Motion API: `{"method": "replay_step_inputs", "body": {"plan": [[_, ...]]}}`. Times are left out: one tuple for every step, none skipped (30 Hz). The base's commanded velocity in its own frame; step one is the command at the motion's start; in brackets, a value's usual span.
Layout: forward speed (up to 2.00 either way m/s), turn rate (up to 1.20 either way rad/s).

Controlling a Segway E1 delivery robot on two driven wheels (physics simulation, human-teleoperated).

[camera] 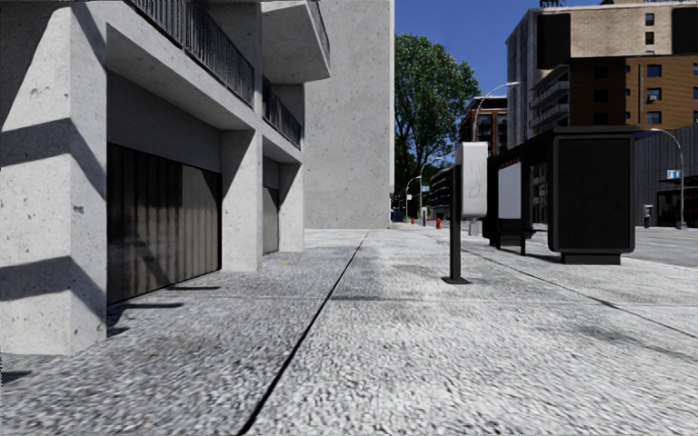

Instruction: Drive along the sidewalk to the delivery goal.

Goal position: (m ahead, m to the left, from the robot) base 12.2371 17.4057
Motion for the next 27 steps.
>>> {"method": "replay_step_inputs", "body": {"plan": [[2.00, 0.00], [2.00, 0.00], [2.00, 0.00], [2.00, 0.00], [2.00, 0.00], [2.00, 0.00], [2.00, 0.00], [2.00, 0.00], [2.00, 0.00], [2.00, 0.00], [2.00, 0.00], [2.00, 0.00], [2.00, 0.00], [2.00, 0.00], [2.00, 0.00], [2.00, 0.00], [2.00, 0.00], [2.00, 0.00], [2.00, 0.00], [2.00, 0.00], [2.00, 0.00], [2.00, 0.00], [2.00, 0.00], [2.00, 0.00], [2.00, 0.00], [2.00, 0.00], [2.00, 0.00]]}}
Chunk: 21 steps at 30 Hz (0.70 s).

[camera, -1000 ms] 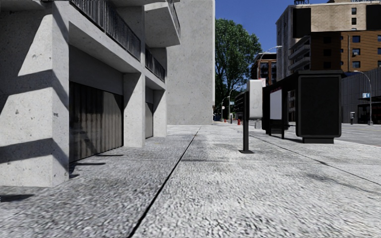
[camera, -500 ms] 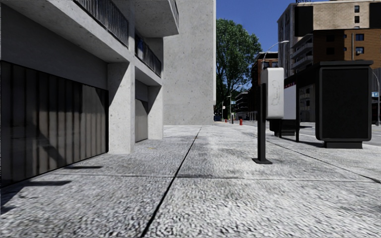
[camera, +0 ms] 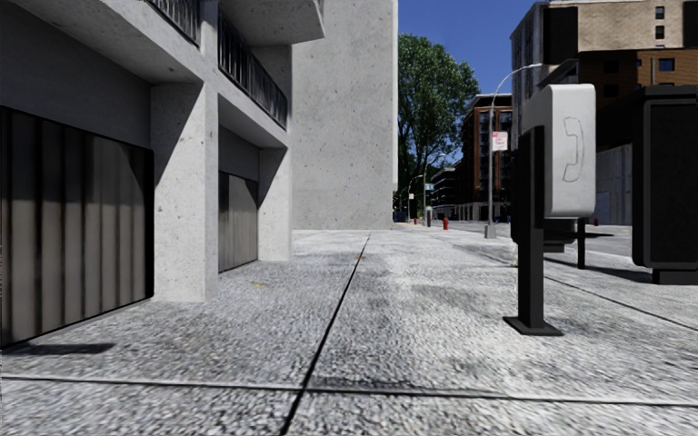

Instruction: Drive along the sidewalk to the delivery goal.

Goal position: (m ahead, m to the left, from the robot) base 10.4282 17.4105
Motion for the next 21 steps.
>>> {"method": "replay_step_inputs", "body": {"plan": [[2.00, 0.00], [2.00, 0.00], [2.00, 0.00], [2.00, 0.00], [2.00, 0.00], [2.00, 0.00], [2.00, 0.00], [2.00, 0.00], [2.00, 0.00], [2.00, 0.00], [2.00, 0.00], [2.00, 0.00], [2.00, 0.00], [2.00, 0.00], [2.00, 0.00], [2.00, 0.00], [2.00, 0.00], [2.00, 0.00], [2.00, 0.00], [2.00, 0.00], [2.00, 0.00]]}}
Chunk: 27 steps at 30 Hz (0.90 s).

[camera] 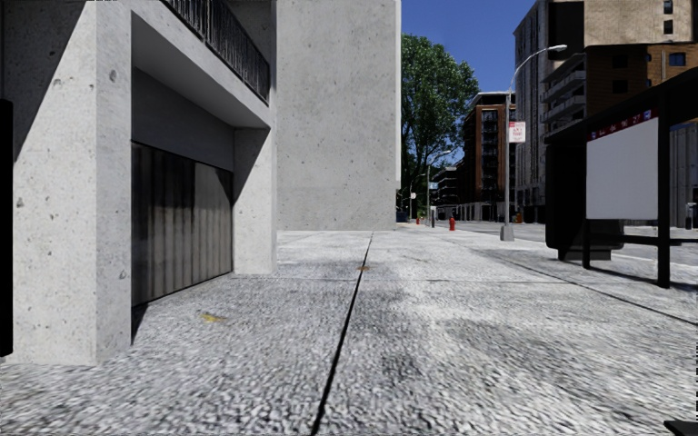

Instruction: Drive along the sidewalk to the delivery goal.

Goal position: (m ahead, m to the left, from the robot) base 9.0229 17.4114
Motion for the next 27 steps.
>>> {"method": "replay_step_inputs", "body": {"plan": [[2.00, 0.00], [2.00, 0.00], [2.00, 0.00], [2.00, 0.00], [2.00, 0.00], [2.00, 0.00], [2.00, 0.00], [2.00, 0.00], [2.00, 0.00], [2.00, 0.00], [2.00, 0.00], [2.00, 0.00], [2.00, 0.00], [2.00, 0.00], [2.00, 0.00], [2.00, 0.00], [2.00, 0.00], [2.00, 0.00], [2.00, 0.00], [2.00, 0.00], [2.00, 0.00], [2.00, 0.00], [2.00, 0.00], [2.00, 0.00], [2.00, 0.00], [2.00, 0.00], [2.00, 0.00]]}}
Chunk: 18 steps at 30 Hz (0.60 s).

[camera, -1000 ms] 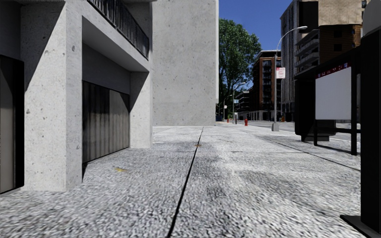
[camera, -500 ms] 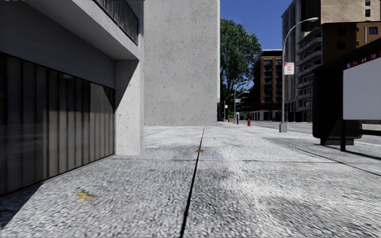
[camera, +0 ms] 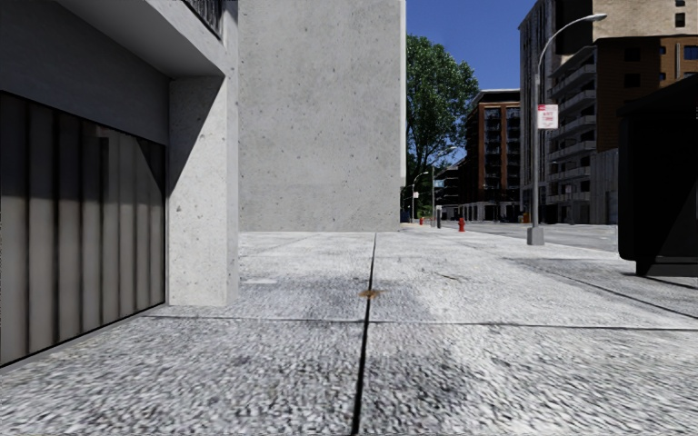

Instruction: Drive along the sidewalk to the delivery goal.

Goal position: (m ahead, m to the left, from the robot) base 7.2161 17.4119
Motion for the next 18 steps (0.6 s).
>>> {"method": "replay_step_inputs", "body": {"plan": [[2.00, 0.00], [2.00, 0.00], [2.00, 0.00], [2.00, 0.00], [2.00, 0.00], [2.00, 0.00], [2.00, 0.00], [2.00, 0.00], [2.00, 0.00], [2.00, 0.00], [2.00, 0.00], [2.00, 0.00], [2.00, 0.00], [2.00, 0.00], [2.00, 0.00], [2.00, 0.00], [2.00, 0.00], [2.00, 0.00]]}}
